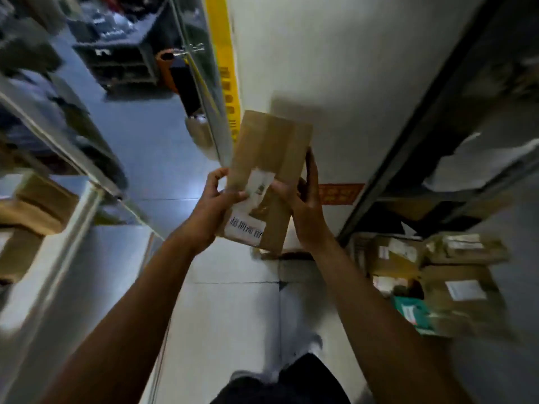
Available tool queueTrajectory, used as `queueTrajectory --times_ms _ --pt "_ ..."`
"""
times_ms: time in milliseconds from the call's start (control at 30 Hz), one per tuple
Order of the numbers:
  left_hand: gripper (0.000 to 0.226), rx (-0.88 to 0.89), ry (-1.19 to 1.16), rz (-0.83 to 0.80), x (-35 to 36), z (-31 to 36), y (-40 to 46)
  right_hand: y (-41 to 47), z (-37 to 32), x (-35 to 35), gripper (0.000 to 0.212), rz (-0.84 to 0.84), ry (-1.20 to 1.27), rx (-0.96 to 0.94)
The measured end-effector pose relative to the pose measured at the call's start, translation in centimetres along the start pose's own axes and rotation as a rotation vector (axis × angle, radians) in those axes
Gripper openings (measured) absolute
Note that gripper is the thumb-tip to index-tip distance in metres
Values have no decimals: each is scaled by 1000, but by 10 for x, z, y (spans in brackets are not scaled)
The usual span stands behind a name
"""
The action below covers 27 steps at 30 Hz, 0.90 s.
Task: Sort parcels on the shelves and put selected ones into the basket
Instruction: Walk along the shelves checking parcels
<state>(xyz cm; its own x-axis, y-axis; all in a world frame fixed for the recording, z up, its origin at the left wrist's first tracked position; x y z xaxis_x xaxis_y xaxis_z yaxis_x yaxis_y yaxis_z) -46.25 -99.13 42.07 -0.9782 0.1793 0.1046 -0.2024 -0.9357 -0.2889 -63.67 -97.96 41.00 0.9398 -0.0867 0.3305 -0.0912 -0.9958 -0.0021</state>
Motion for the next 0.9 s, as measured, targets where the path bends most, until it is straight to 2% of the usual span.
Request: queueTrajectory --times_ms 133,333,433,567,733,833,900 --pt "60 -130 44 -137 93 -36 48 -11 2 -102 77 195 -8 1" --pt "58 -330 154 -399 221 -112 84 -53 27 -241 87 514 -34 60" --pt "57 -421 281 -514 272 -145 99 -77 39 -293 83 672 35 147" --pt "56 -480 458 -664 331 -181 132 -100 64 -348 84 855 111 258" --pt "80 -591 646 -799 394 -236 188 -100 114 -411 85 1067 283 400" --pt "74 -540 833 -892 426 -280 236 -87 150 -443 87 1124 325 502" --pt "60 -552 875 -907 449 -300 256 -74 176 -464 88 1150 328 550"
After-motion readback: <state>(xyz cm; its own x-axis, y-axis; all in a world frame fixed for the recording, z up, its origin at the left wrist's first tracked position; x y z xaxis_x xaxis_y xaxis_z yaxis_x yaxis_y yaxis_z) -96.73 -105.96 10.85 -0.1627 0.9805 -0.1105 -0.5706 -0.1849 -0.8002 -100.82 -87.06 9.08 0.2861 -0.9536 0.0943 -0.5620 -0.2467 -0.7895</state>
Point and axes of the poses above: each hand's wrist, its own y-axis towards the middle knuckle, its own x-axis out of the palm, z = x × y, the point moved 6 cm from there along y, towards the middle knuckle, and after that the axes turned 3 degrees about y, right-handed, at the moved point
